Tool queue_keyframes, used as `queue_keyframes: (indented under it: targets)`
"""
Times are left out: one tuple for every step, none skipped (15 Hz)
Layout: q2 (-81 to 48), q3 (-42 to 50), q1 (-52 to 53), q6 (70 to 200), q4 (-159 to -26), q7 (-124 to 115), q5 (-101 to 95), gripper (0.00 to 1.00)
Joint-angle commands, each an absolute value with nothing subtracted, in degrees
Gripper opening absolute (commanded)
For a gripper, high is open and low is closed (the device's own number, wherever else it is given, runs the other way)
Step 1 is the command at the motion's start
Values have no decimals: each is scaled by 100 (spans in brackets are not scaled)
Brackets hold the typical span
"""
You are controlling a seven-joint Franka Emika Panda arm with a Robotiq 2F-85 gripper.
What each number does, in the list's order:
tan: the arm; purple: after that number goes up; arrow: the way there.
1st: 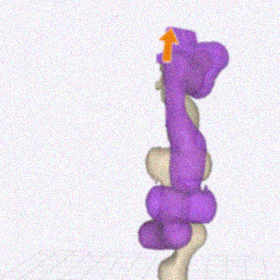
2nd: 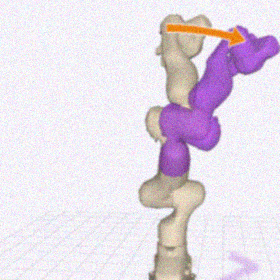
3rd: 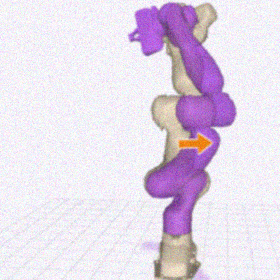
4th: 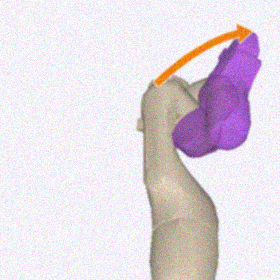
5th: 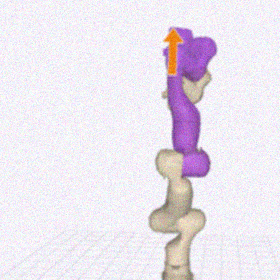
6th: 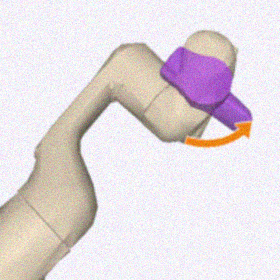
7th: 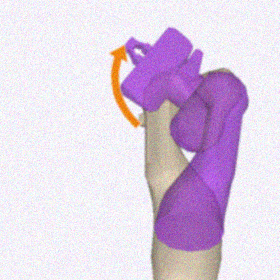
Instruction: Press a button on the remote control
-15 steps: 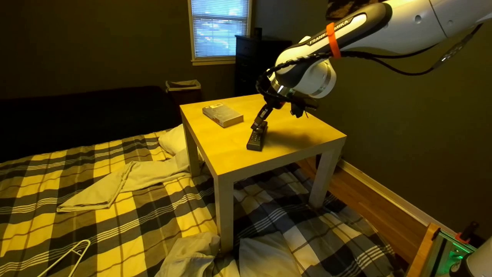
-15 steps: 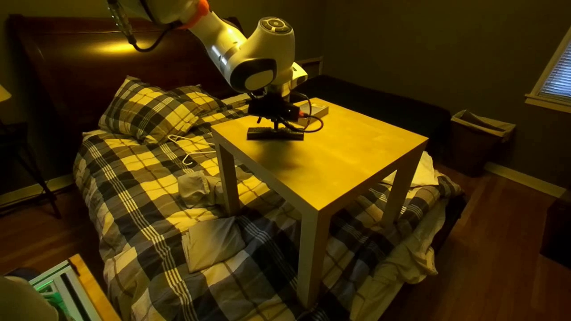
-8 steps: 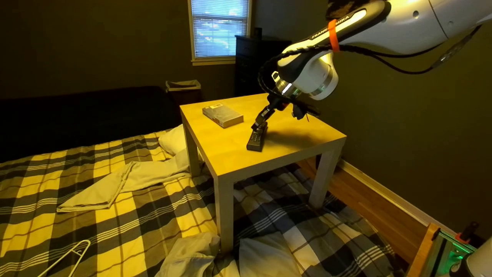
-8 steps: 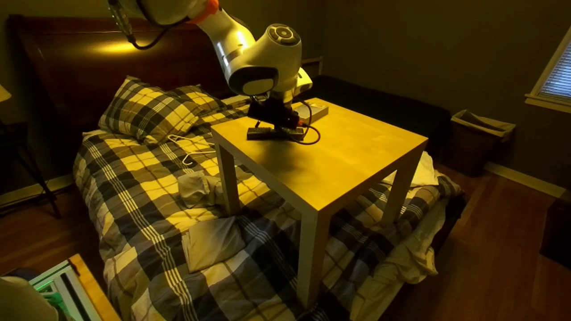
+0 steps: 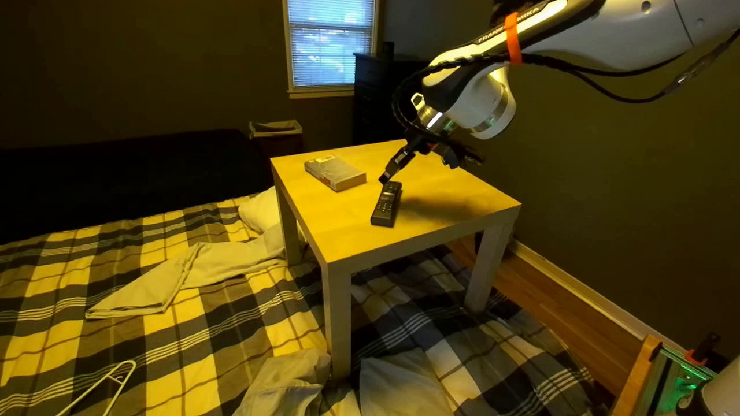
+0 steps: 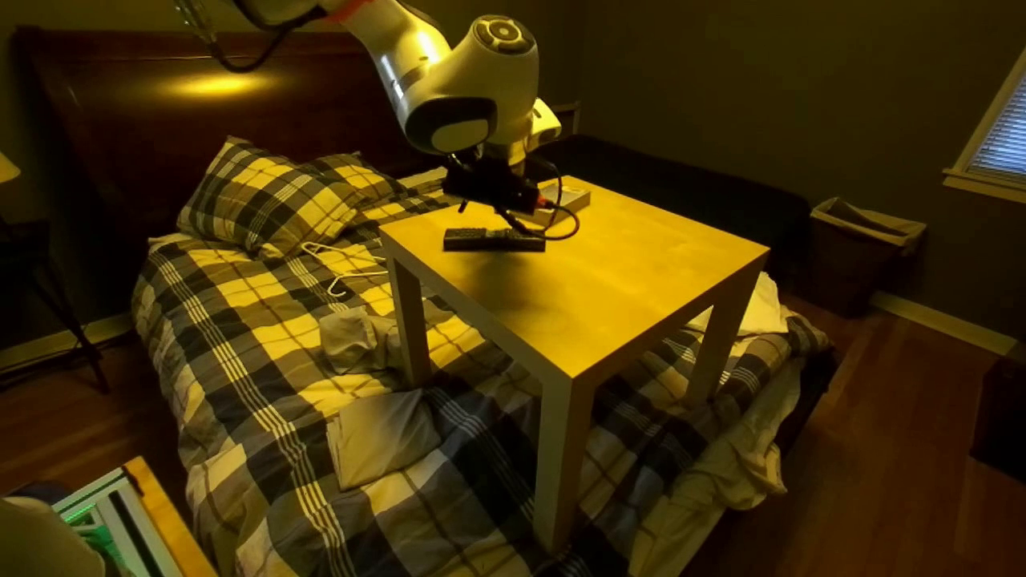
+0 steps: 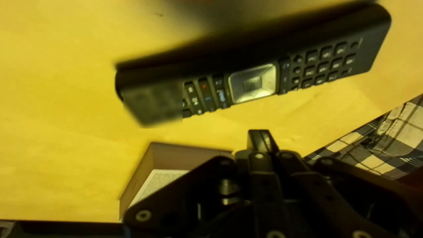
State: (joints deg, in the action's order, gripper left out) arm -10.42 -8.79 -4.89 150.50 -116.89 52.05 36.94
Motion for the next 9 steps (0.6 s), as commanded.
queue_keyframes:
  targets:
    - [-196,-460,-320,14784,-11983,4074,2428,0]
    - [5,-291,-289,14716,-12063,3672,1876,26]
    - [224,-165,-346,14533,-12187,3337,1393,27]
    - [412,-88,-389,14223,-12180,2951,907,32]
    - [620,-37,-388,13716,-12131,2547,433,40]
    - [794,12,-396,13299,-12121,2281,80,47]
    - [987,37,-396,12837,-12105,2014,-245,56]
    - [1142,47,-380,12305,-12054,1846,-439,62]
    - [1314,46,-357,11756,-12023,1727,-544,69]
